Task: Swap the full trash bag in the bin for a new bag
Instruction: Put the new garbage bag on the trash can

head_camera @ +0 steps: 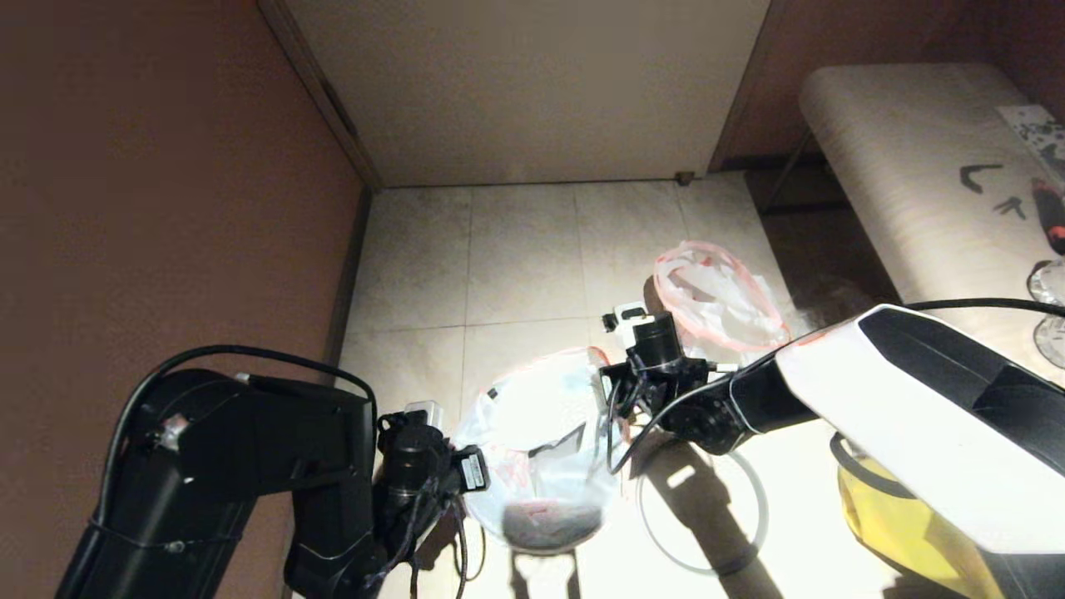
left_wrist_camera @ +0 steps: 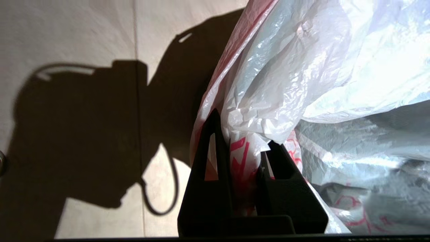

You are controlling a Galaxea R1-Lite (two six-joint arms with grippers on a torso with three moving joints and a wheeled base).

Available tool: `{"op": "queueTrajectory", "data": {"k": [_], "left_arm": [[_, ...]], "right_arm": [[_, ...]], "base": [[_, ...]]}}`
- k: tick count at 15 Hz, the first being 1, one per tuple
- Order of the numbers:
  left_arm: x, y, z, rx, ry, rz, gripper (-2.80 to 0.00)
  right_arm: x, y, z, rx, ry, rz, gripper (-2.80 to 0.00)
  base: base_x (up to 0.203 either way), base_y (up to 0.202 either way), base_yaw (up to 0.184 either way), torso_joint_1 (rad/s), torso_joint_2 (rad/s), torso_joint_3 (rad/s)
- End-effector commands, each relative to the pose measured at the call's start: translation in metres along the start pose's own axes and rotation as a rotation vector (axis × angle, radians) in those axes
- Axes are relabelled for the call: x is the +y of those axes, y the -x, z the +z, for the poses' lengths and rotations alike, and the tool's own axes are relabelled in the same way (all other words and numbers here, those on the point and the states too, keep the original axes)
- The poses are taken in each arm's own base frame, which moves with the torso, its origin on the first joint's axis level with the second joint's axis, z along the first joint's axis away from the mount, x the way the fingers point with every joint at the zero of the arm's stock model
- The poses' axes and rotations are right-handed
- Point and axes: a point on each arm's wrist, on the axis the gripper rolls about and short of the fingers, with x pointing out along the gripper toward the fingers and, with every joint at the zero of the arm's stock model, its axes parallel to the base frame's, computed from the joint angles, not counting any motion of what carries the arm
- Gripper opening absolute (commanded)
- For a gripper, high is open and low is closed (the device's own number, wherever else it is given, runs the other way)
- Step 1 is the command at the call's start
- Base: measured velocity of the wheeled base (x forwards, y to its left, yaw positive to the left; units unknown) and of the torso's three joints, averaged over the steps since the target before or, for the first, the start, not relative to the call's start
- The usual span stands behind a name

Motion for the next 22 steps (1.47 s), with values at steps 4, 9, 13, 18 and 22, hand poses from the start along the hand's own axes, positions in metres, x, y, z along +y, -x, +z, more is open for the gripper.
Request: {"op": "queueTrajectory", "data": {"k": [4, 9, 13, 18, 22], "left_arm": [[-0.003, -0.011, 0.013, -0.094, 0.044, 0.071, -2.8], [0.004, -0.021, 0.023, -0.113, 0.097, 0.154, -2.8], [0.004, -0.022, 0.021, -0.11, 0.094, 0.154, -2.8], [0.004, -0.022, 0.021, -0.109, 0.093, 0.154, -2.8], [0.004, -0.022, 0.02, -0.108, 0.091, 0.155, -2.8]], "right_arm": [[0.003, 0.024, 0.017, -0.025, -0.009, 0.068, -2.8], [0.01, 0.022, 0.009, -0.009, 0.0, 0.078, -2.8], [0.028, 0.012, 0.0, -0.031, -0.006, 0.107, -2.8], [0.05, -0.007, -0.009, -0.054, -0.005, 0.132, -2.8], [0.038, -0.021, -0.018, -0.035, -0.01, 0.099, -2.8]], "base": [[0.0, 0.0, 0.0, 0.0, 0.0, 0.0], [0.0, 0.0, 0.0, 0.0, 0.0, 0.0], [0.0, 0.0, 0.0, 0.0, 0.0, 0.0], [0.0, 0.0, 0.0, 0.0, 0.0, 0.0], [0.0, 0.0, 0.0, 0.0, 0.0, 0.0]]}}
